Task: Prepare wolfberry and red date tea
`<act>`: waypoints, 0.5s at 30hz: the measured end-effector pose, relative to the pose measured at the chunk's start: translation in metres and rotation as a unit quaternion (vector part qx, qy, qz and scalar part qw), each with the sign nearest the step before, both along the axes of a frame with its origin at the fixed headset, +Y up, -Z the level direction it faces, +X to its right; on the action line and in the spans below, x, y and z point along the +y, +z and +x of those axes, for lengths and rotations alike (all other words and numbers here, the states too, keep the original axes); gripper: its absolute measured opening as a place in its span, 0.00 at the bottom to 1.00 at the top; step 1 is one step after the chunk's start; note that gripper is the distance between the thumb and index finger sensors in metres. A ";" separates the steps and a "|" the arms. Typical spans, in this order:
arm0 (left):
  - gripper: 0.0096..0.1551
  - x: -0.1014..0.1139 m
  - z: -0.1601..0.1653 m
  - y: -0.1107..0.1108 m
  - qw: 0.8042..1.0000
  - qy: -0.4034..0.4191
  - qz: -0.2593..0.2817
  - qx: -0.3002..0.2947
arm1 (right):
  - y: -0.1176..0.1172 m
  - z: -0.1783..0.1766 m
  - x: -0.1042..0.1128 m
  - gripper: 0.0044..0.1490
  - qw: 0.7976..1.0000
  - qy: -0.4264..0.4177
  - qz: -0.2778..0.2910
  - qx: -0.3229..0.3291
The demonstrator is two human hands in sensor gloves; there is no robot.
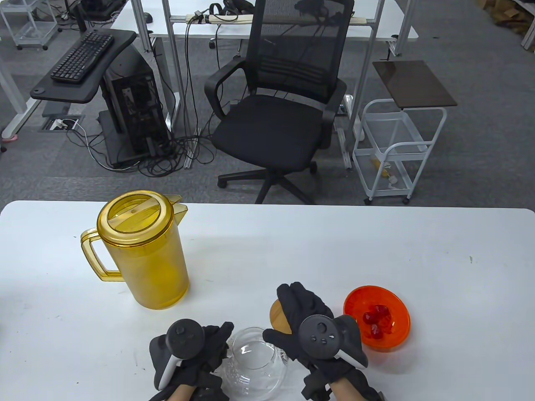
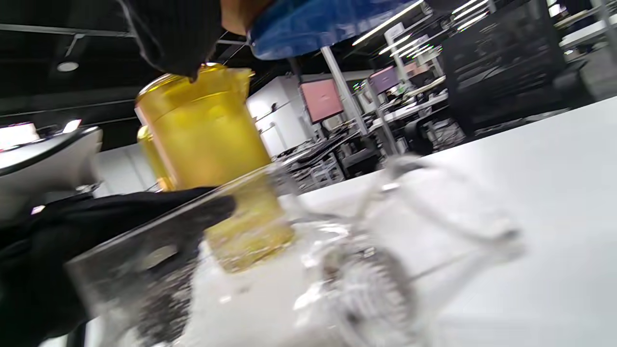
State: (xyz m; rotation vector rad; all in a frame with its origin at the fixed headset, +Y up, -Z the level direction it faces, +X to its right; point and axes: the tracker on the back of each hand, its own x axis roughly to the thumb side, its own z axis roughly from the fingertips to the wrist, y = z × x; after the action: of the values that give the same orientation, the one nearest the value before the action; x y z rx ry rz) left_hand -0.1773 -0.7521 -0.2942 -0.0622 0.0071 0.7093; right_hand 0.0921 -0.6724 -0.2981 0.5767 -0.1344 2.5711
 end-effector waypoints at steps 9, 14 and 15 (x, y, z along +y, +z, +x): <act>0.22 0.000 0.001 -0.001 1.000 -0.016 0.005 -0.005 | -0.019 0.021 -0.025 0.57 0.997 0.010 -0.046 -0.063; 0.22 0.000 0.001 -0.001 1.000 -0.023 0.006 -0.007 | -0.030 0.022 -0.036 0.56 0.993 0.023 -0.085 -0.077; 0.22 0.000 0.001 -0.001 1.000 -0.024 0.006 -0.007 | -0.033 0.022 -0.038 0.56 0.992 0.025 -0.093 -0.079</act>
State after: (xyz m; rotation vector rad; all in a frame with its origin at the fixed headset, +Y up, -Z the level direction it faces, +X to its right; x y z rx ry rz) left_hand -0.1761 -0.7517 -0.2949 -0.0553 -0.0100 0.6612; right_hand 0.1138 -0.7102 -0.3308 0.3112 0.0681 2.6400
